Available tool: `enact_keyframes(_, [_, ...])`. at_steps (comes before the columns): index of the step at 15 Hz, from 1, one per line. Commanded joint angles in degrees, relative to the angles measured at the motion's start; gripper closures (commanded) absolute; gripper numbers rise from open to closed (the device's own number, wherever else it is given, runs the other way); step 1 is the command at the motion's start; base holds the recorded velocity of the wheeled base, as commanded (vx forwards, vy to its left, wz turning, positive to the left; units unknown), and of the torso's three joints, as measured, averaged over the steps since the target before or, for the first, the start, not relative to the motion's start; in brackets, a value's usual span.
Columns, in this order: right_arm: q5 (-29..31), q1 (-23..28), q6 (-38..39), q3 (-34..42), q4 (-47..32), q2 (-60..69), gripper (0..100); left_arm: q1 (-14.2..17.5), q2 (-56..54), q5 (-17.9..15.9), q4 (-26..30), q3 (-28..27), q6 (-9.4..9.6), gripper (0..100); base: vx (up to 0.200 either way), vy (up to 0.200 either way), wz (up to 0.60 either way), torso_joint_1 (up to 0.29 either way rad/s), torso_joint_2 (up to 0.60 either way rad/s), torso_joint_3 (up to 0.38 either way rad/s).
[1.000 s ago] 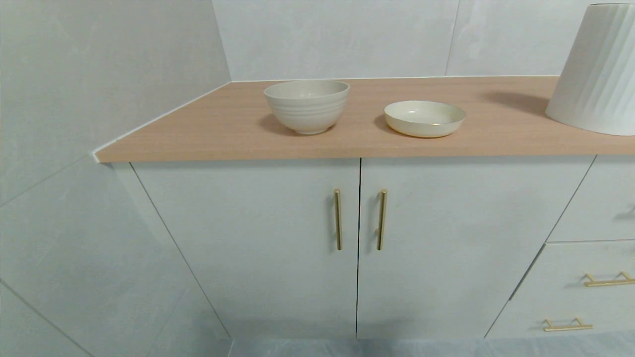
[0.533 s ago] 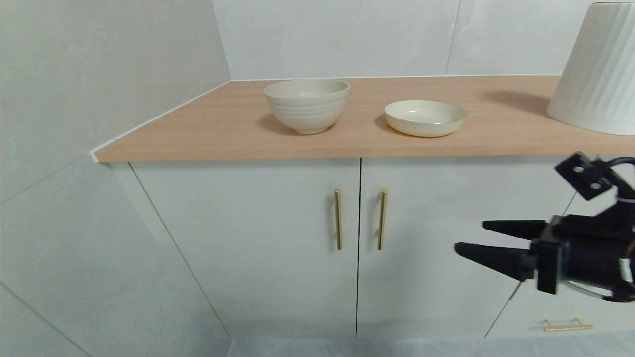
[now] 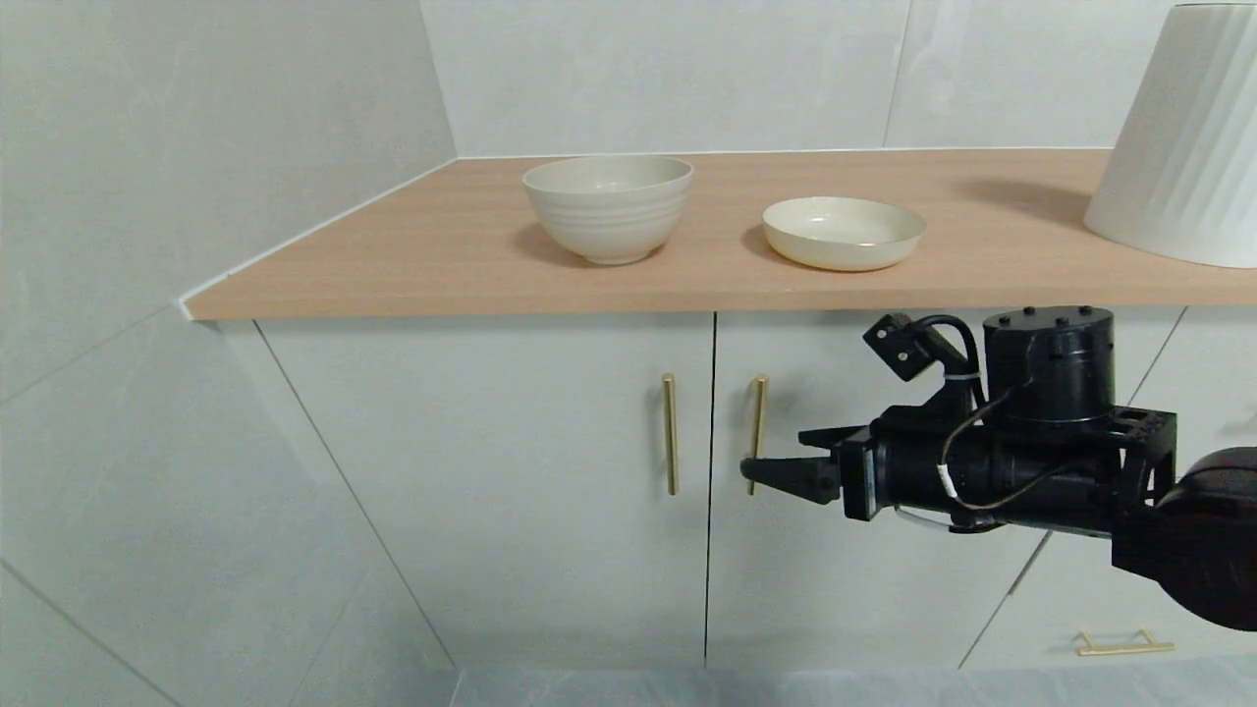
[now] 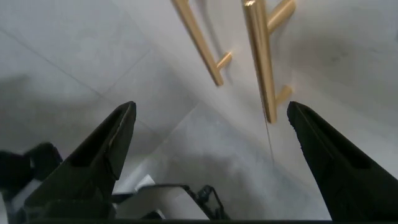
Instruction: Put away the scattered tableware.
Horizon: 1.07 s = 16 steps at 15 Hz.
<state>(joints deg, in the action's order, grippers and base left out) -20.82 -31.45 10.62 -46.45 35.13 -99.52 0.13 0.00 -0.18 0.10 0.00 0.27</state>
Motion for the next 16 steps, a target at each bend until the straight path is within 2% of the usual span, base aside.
enact_keyframes(1, [0.0,-0.1,1.4,-0.6,1.5,-3.4,0,0.0,0.0,0.0,0.0,0.0,0.00,0,0.000,0.000,0.00,0.000,0.00,0.000])
enact_keyframes(4, [0.1,-0.1,2.5,0.2,8.6,-6.1,0,0.0,0.0,0.0,0.0,0.0,0.00,0,0.000,0.000,0.00,0.000,0.00,0.000])
enact_keyframes(12, [0.5,-0.9,4.3,0.5,19.2,-12.3,0,0.0,0.0,0.0,0.0,0.0,0.00,0,0.000,0.000,0.00,0.000,0.00,0.000])
enact_keyframes(16, [0.6,-1.6,4.9,0.5,19.6,-12.3,0,0.0,0.0,0.0,0.0,0.0,0.00,0,0.000,0.000,0.00,0.000,0.00,0.000])
